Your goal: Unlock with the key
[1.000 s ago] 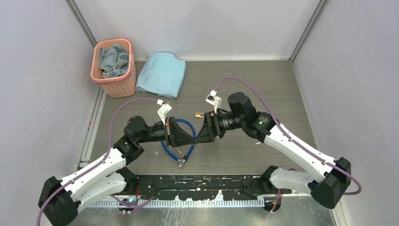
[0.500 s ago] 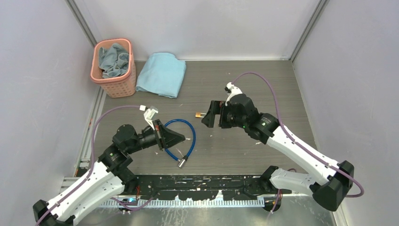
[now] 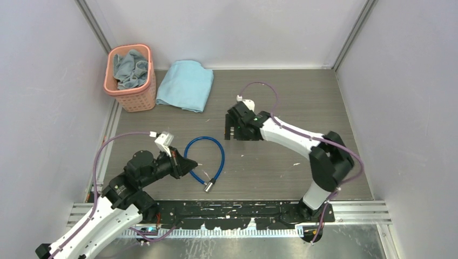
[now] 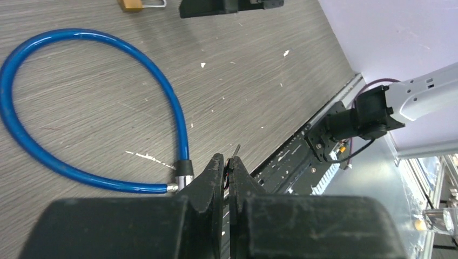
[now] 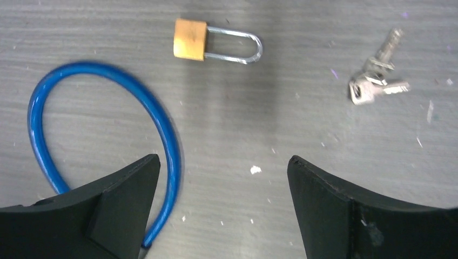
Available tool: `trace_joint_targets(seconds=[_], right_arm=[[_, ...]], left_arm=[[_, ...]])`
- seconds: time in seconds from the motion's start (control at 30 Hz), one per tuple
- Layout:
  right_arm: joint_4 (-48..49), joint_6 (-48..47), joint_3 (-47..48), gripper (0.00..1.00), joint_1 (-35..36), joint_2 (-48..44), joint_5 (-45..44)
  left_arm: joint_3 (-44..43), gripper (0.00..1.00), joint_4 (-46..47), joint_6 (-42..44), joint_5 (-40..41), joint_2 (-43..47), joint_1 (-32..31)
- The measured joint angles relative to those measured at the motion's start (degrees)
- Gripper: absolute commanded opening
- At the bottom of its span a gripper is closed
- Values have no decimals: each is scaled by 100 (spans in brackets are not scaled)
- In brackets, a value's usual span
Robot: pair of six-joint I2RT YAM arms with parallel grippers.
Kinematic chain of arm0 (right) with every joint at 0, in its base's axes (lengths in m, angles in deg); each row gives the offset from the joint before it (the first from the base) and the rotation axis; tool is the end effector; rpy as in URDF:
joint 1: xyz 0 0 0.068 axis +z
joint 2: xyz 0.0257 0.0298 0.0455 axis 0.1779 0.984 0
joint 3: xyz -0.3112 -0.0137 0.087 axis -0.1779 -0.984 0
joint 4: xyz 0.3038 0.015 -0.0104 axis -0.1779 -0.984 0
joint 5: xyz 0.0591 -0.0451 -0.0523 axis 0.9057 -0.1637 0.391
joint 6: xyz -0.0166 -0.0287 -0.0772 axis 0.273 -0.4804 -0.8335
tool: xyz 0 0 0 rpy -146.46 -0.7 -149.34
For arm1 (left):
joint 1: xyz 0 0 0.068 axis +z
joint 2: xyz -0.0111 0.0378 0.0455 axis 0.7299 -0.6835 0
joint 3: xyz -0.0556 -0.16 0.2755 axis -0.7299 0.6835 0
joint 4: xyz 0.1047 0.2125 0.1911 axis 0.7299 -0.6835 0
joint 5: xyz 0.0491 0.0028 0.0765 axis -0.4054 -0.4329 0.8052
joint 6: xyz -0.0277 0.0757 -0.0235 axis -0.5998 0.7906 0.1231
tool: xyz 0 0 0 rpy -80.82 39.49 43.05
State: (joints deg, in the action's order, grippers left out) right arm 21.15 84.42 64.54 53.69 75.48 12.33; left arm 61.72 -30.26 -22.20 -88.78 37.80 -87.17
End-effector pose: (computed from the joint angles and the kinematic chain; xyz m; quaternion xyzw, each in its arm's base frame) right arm 0.2993 0.2611 0.2410 -0.0125 0.9528 0.1049 0.2847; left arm 0.1077 -0.1093 0.2744 0.0813 0.8022 -0.4240 0.4124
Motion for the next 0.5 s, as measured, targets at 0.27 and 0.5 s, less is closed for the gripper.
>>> trace_joint_targets(seconds=[0.27,0.5], right_arm=[[-76,-317,1443,78,0,1751,52],[-249,-551,2236,65,-57,2599,83]], left_arm=[[0,0,-411,4,341,232,-9],[0,0,-588,-9,531,424,-9]])
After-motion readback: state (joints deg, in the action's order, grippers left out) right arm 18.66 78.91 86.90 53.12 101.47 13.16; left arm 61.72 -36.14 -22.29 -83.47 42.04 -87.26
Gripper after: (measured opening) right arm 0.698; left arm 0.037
